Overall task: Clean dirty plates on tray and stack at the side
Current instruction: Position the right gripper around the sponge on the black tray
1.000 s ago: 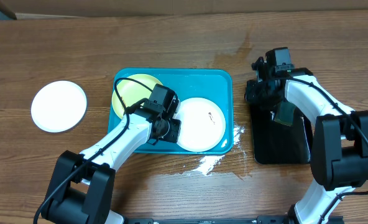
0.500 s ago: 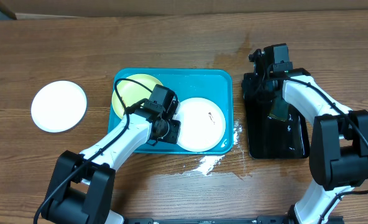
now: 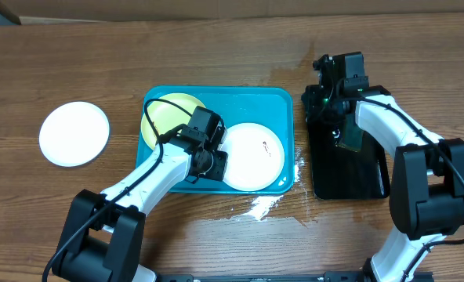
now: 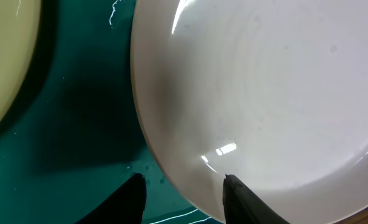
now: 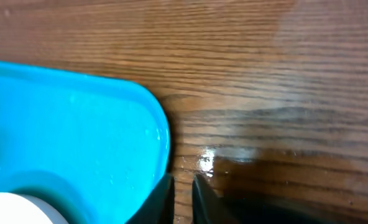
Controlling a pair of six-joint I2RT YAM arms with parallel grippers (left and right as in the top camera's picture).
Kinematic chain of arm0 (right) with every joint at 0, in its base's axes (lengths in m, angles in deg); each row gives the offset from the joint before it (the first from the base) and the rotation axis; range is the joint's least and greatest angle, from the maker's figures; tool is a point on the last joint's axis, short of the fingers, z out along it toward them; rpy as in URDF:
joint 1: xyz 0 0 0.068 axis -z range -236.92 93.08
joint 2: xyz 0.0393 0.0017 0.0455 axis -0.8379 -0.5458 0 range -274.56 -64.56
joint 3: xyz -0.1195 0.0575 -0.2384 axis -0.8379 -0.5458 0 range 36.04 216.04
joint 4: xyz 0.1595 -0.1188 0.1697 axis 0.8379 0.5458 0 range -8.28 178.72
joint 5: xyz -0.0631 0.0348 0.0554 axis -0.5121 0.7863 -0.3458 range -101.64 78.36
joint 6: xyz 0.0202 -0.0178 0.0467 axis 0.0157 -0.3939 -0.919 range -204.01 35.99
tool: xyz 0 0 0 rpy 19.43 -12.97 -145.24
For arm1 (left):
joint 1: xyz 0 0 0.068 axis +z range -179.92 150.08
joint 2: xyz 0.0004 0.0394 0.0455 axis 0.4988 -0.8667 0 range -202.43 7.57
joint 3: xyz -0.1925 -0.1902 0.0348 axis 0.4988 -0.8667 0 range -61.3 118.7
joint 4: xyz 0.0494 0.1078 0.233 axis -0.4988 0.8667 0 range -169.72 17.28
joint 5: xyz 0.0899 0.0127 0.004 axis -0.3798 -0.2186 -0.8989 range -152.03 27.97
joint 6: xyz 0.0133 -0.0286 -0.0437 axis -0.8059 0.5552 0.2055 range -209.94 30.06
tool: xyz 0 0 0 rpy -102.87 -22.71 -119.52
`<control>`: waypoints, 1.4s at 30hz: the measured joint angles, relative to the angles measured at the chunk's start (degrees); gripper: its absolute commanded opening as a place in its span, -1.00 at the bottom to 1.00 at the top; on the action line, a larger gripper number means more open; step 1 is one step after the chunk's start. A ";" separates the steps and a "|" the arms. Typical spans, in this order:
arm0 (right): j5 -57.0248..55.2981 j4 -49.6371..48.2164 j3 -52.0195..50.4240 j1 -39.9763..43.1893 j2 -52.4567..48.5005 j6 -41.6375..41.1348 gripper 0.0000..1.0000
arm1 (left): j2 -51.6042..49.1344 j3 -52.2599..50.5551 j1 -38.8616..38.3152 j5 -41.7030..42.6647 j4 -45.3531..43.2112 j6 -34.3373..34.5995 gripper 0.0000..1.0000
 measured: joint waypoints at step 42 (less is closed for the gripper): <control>-1.57 -9.33 -5.95 -3.30 -0.85 -4.02 -0.12 | 0.00 0.00 0.00 0.00 -0.24 0.00 -0.14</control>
